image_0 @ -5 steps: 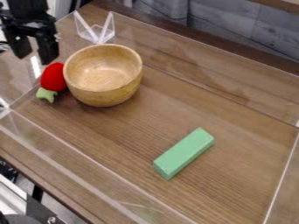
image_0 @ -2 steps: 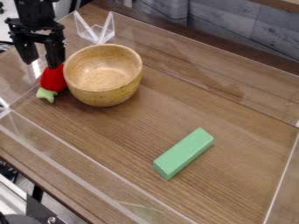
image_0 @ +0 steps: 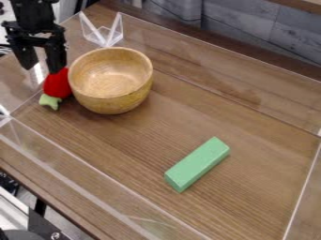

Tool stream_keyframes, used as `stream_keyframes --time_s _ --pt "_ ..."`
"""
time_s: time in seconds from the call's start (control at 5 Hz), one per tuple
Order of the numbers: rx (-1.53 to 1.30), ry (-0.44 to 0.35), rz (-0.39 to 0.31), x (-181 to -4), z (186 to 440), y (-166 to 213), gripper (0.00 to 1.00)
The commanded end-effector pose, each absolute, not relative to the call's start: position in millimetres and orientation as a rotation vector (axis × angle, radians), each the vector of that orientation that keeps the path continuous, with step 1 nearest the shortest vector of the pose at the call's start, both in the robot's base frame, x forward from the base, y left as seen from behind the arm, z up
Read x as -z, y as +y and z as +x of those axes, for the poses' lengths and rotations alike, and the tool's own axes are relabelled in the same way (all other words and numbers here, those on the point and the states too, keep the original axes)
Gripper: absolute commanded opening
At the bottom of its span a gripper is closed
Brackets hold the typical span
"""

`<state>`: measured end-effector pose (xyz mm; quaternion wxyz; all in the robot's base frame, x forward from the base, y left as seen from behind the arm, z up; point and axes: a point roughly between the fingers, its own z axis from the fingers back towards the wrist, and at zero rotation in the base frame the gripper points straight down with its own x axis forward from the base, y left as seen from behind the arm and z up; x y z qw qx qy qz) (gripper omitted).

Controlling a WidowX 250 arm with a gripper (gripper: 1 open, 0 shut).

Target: Move the red fruit to the right

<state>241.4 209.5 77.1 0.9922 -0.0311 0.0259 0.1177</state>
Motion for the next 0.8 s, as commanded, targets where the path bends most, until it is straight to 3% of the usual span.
stream_keyframes --time_s 0.0,0.2,0.6 --pt "-0.173 0.008 -0.037 -91.9 252.4 210.3 1.0" --pt "-0.112 0.004 -0.04 -94.1 257.5 207.0 1.0" --pt "-0.139 -0.003 -0.054 -79.8 251.0 214.3 1.0"
